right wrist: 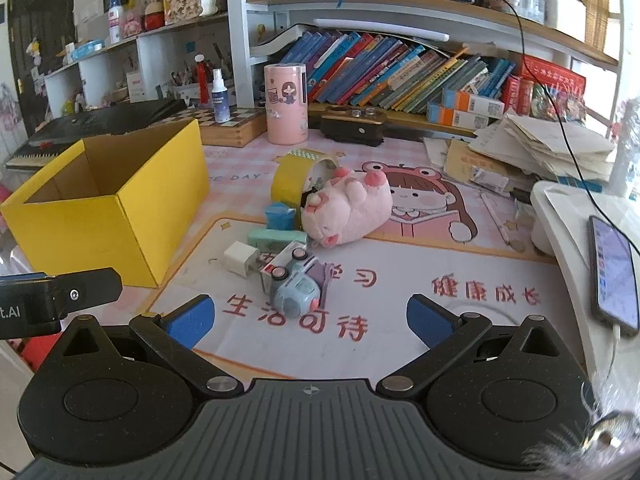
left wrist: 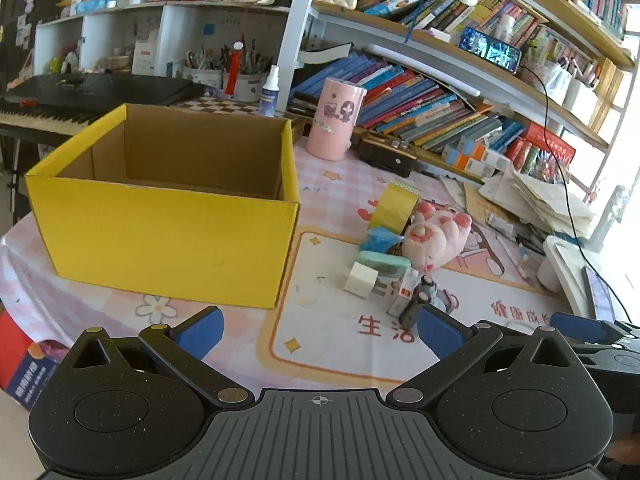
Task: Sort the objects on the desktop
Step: 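Reach the right tool to the light-blue toy car while the left tool approaches the white-red box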
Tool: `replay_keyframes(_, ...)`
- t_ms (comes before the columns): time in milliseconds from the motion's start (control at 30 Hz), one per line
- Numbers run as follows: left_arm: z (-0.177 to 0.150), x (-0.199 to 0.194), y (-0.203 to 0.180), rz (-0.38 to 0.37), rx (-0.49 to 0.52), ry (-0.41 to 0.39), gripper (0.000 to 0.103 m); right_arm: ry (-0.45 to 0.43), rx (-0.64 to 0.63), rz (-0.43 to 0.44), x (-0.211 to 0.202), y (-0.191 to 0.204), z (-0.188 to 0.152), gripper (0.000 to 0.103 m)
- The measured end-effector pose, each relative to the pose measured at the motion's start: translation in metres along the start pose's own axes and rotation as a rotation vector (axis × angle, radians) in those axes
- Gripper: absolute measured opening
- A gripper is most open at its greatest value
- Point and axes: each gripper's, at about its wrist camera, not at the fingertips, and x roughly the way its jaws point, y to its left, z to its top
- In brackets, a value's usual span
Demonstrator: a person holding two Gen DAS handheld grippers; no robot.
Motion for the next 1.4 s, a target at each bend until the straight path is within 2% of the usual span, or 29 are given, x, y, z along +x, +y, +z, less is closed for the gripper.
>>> replay_keyframes(400, 0.004, 0.016, -0.025, -0.024, -0.029, -0.01, 0.103, 0.018, -0.038, 0.054, 0.025, -0.027, 0.016, 0.103)
replay_keyframes(633, 0.008, 0.021, -0.037, 0.004, -0.024, -0.004, 0.103, 0.035, -0.046, 0.099, 0.04, -0.036, 0.022, 0.103)
replay_keyframes(800, 0.01, 0.027, -0.041, 0.101, -0.021, 0.017, 0.103, 0.048, -0.062, 0.135, 0.051, -0.04, 0.027, 0.103)
replay_keyframes(1033, 0.012, 0.03, -0.04, 0.132, -0.072, 0.009, 0.103, 0.093, -0.085, 0.173, 0.067, -0.046, 0.03, 0.1)
replay_keyframes(1167, 0.012, 0.03, -0.04, 0.138, -0.094, 0.006, 0.103, 0.143, -0.092, 0.195, 0.08, -0.049, 0.029, 0.09)
replay_keyframes(1400, 0.012, 0.031, -0.035, 0.177, -0.132, 0.003, 0.103, 0.194, -0.143, 0.265, 0.098, -0.038, 0.028, 0.082)
